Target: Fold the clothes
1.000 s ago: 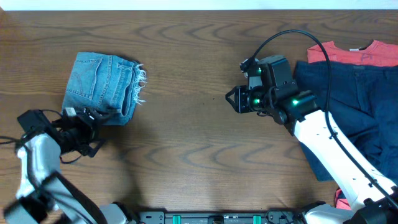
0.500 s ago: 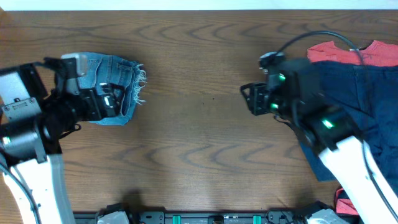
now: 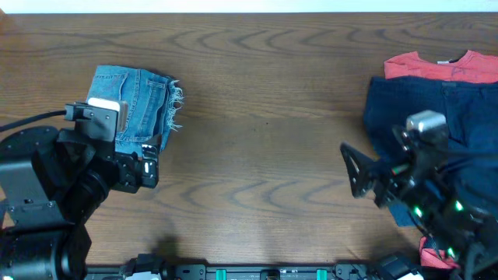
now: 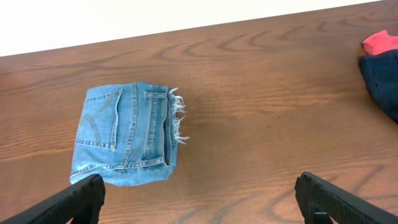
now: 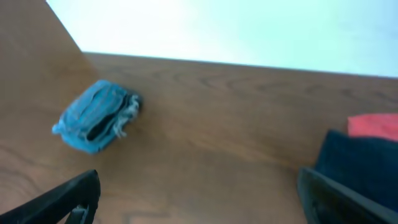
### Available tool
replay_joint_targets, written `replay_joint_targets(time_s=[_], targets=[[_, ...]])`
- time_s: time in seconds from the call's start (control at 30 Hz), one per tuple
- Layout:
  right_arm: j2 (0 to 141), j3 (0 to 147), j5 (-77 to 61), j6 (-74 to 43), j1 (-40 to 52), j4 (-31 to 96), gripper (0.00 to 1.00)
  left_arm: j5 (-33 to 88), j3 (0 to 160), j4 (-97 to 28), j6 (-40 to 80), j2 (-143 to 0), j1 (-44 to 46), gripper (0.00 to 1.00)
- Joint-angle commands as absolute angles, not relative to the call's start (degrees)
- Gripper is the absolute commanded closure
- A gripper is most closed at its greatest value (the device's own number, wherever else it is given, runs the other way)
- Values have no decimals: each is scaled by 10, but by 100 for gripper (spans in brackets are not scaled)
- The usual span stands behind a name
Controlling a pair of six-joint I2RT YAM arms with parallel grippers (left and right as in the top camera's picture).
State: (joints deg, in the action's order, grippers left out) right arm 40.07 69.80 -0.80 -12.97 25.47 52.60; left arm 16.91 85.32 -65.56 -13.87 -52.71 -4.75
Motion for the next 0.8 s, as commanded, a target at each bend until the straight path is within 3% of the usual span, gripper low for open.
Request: replay_joint_targets(time_s=[0.0, 0.33, 0.67, 0.77], targets=[[383, 703, -6, -122, 260, 549, 1, 156, 863, -656, -147, -532, -45, 2], [380, 703, -81, -123, 259, 602, 1, 156, 863, -656, -147, -535, -45, 2], [379, 699, 55, -85, 256, 582, 1, 156, 863, -656, -147, -535, -45, 2], [360, 665, 53, -26, 209, 525, 1, 156, 863, -656, -147, -535, -45, 2]])
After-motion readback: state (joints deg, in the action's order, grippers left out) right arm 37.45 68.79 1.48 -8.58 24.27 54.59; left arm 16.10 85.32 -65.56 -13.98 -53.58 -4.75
